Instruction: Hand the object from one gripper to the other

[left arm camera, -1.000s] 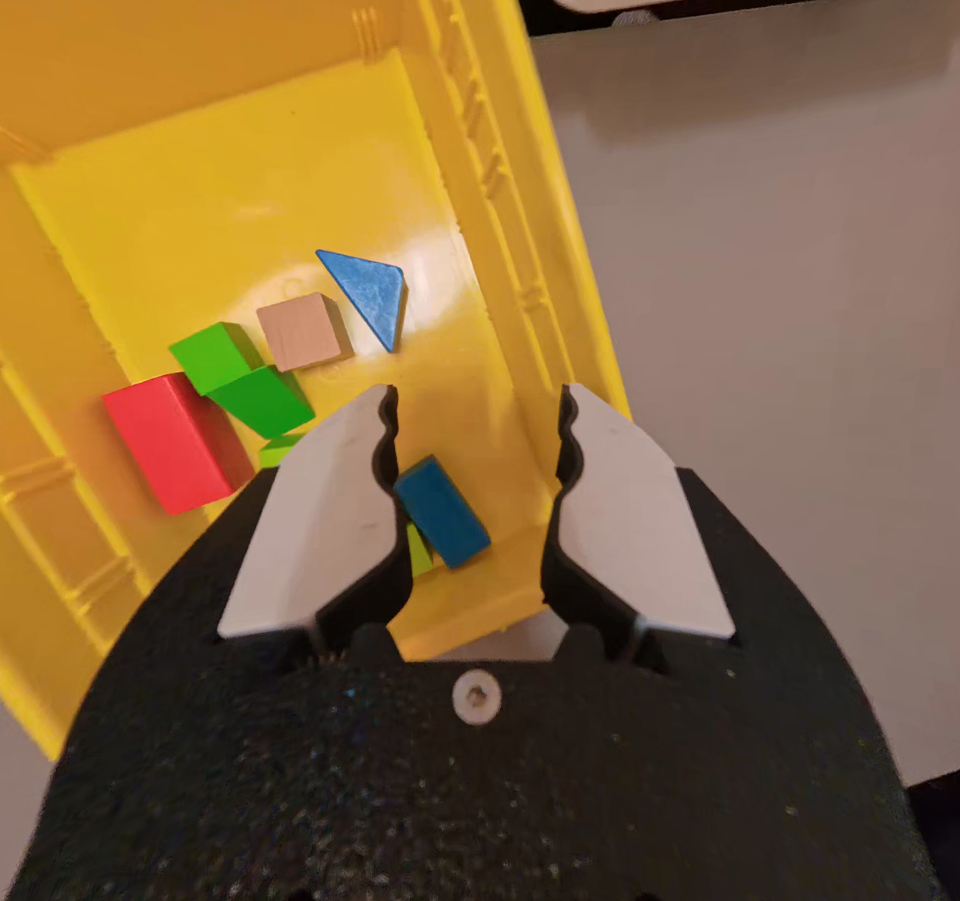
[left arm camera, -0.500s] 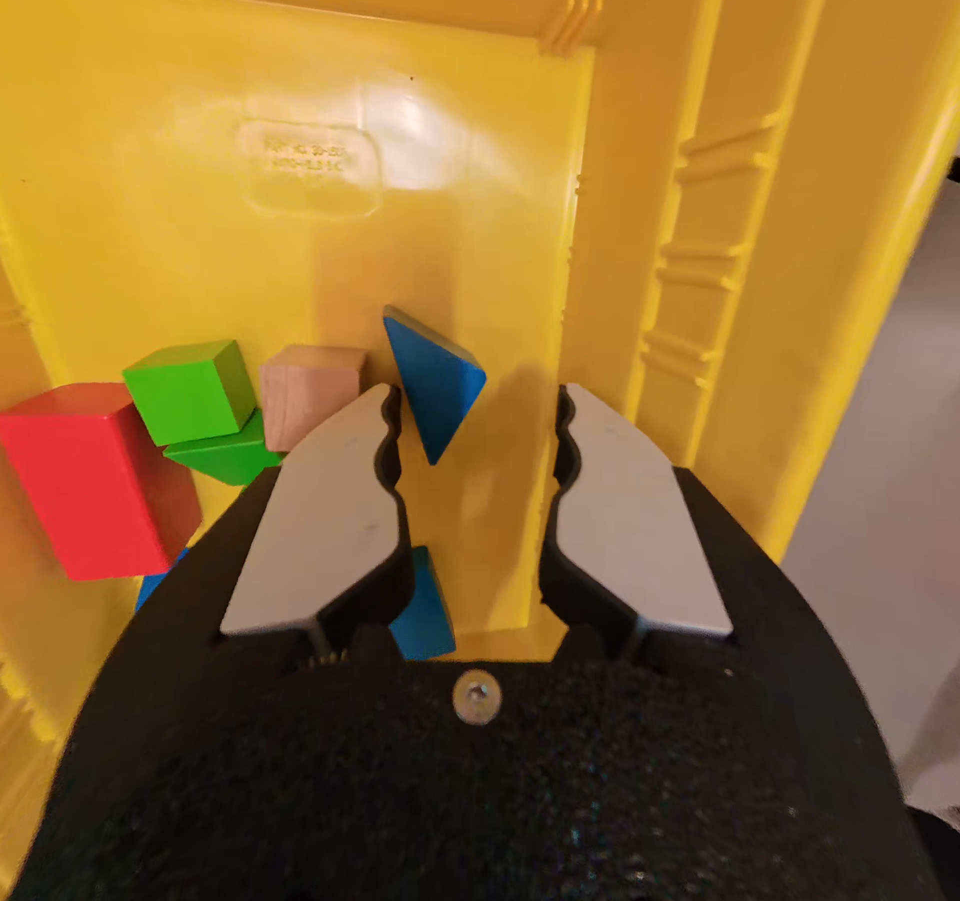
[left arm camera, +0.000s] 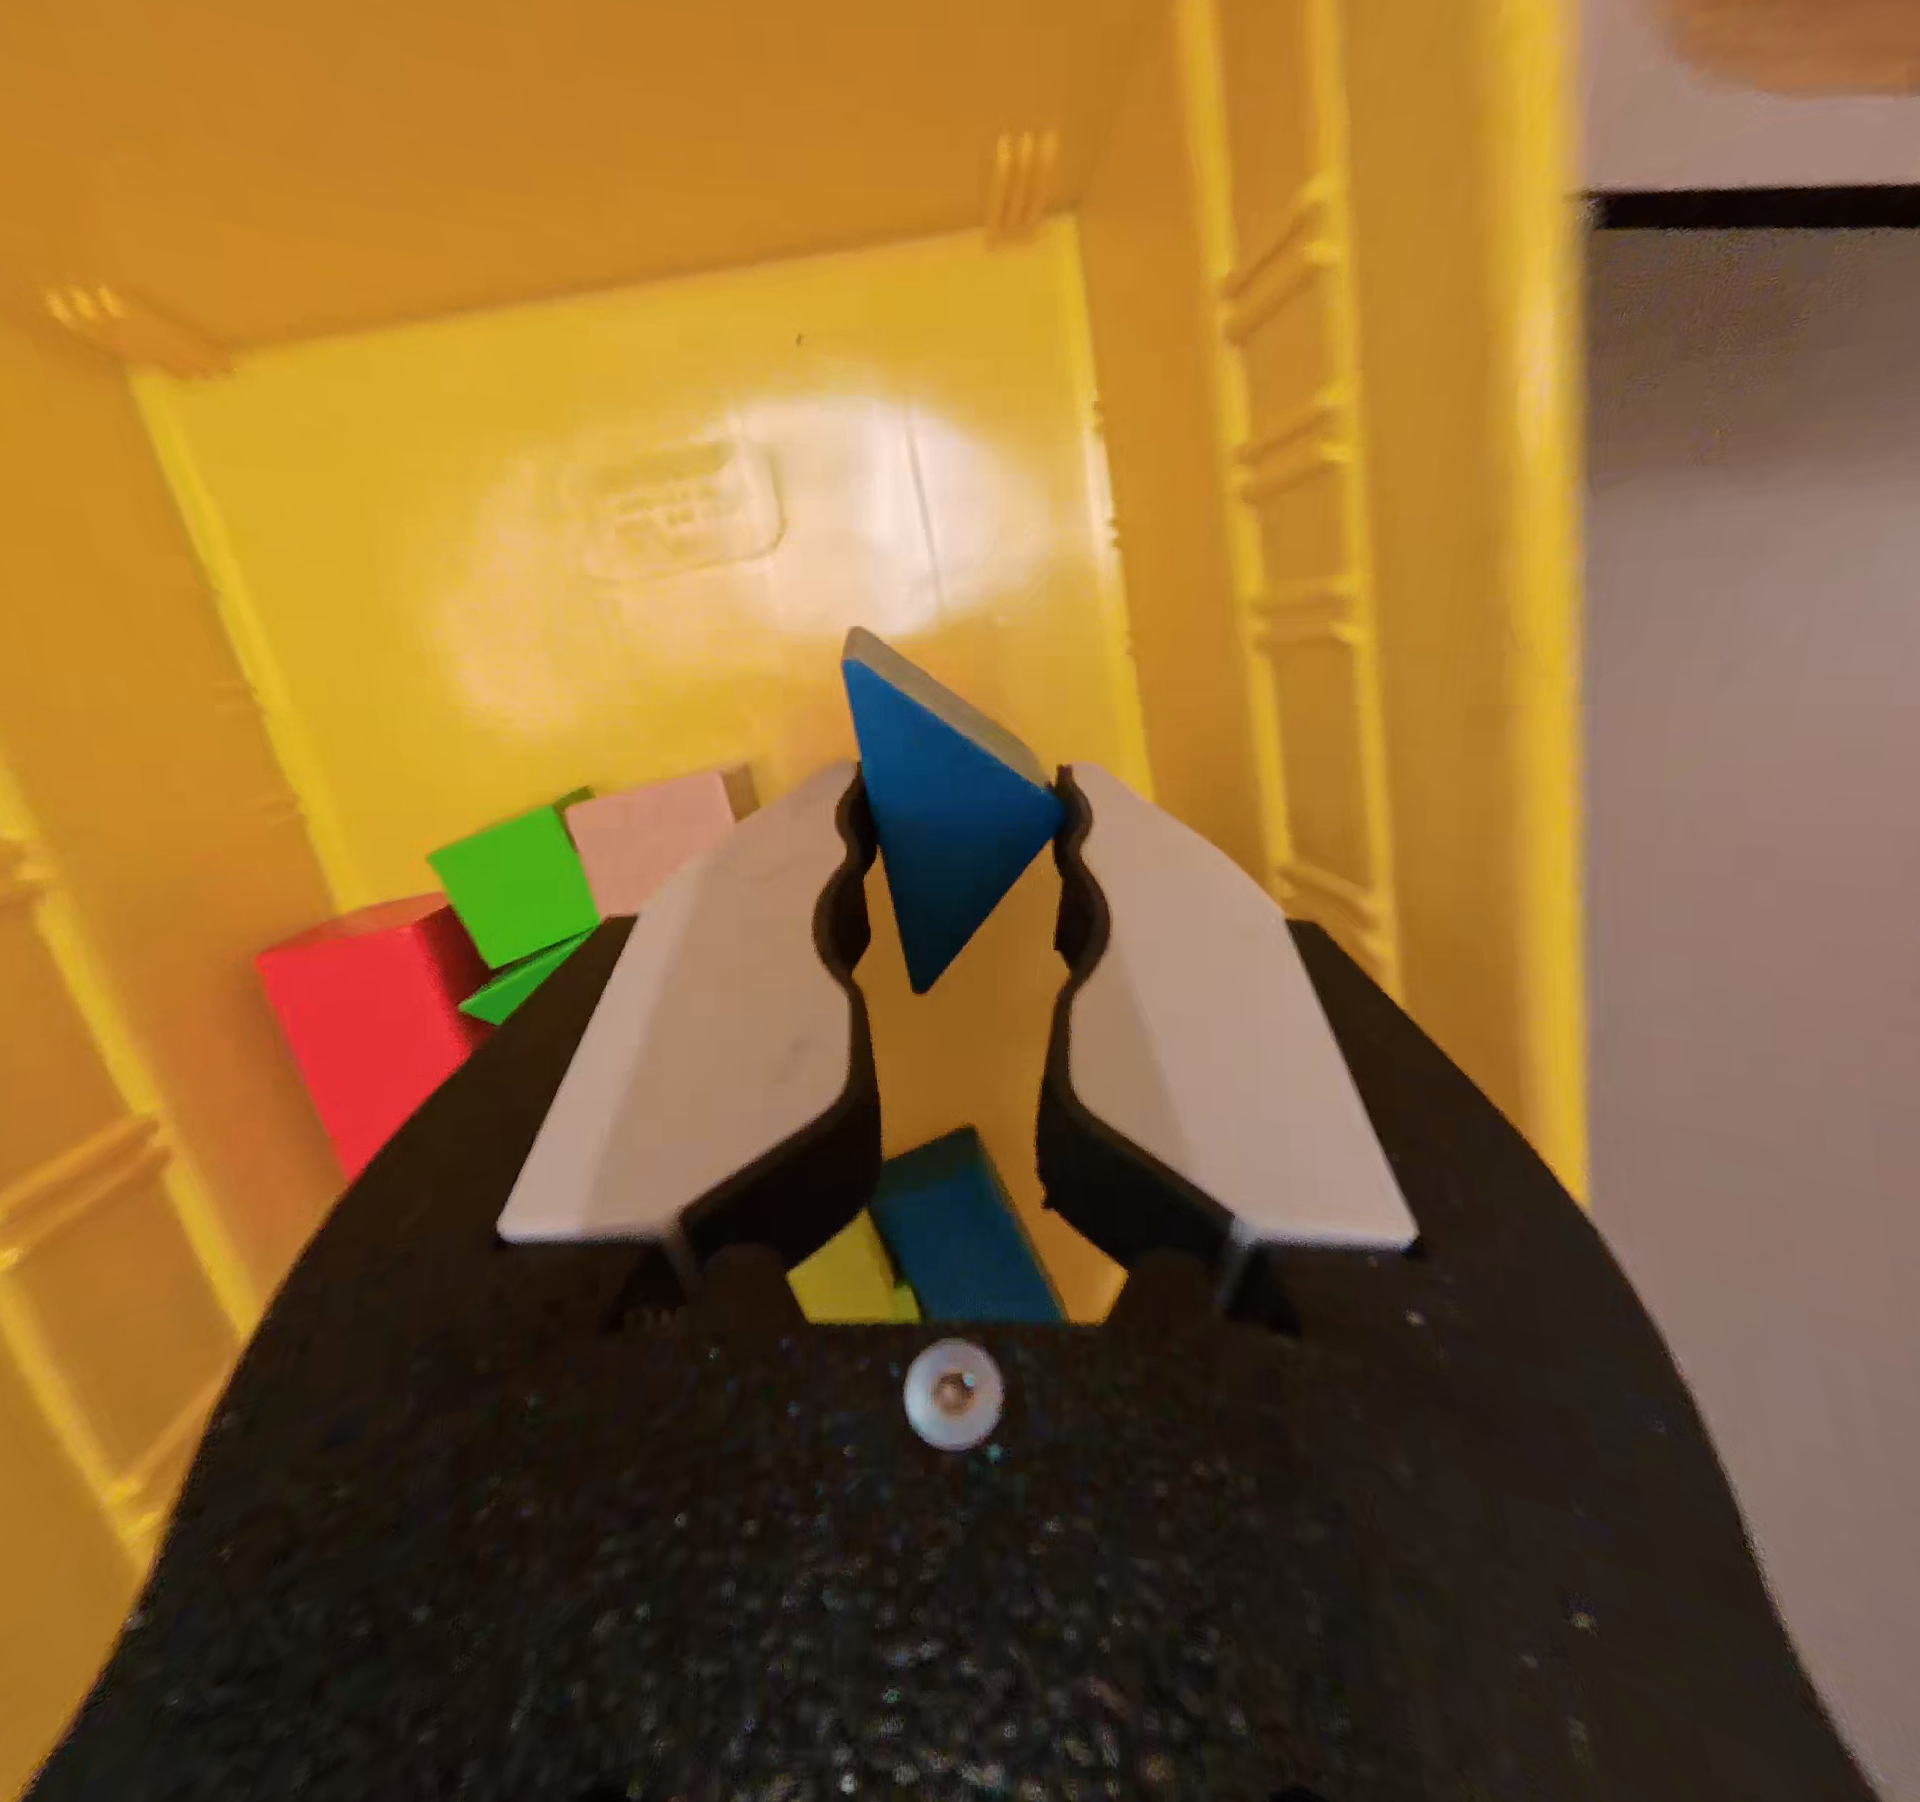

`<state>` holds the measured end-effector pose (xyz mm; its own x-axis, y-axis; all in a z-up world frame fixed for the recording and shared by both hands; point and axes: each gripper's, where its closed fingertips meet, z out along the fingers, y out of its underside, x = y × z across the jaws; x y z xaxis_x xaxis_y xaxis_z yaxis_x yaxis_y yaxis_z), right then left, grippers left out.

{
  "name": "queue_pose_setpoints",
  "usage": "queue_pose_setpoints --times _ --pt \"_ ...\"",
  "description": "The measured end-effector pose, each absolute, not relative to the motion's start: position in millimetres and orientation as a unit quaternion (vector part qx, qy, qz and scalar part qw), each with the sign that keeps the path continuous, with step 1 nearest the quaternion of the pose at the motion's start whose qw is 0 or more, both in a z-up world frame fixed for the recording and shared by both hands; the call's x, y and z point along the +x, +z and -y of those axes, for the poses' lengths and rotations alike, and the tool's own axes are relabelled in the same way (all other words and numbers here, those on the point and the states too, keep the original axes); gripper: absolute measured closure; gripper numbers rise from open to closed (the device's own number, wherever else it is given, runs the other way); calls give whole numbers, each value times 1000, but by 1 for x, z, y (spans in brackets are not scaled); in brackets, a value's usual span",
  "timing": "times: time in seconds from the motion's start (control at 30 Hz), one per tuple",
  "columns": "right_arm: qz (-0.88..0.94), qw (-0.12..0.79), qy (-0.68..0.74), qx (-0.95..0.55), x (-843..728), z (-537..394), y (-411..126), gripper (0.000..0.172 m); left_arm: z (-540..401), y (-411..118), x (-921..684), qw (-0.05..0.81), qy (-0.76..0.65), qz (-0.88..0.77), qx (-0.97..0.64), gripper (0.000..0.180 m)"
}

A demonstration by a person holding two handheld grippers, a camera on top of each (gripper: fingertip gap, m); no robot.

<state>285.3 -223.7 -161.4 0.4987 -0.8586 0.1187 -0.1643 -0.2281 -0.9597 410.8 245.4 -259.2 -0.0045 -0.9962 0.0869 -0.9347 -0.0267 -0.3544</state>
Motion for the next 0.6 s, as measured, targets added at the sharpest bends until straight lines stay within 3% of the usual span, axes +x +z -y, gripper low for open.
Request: queue_pose_setpoints --times 0.13,0.33,0.6 --pt "-333 521 -342 -708 280 207 -153 112 -226 -205 396 87 -283 -704 -646 149" --pt "-266 550 -333 -718 265 167 -138 109 -159 -122 330 -42 -490 -690 -531 149" --pt "-145 600 -296 -729 225 95 -116 101 -79 -93 240 -192 -561 -709 -382 149"
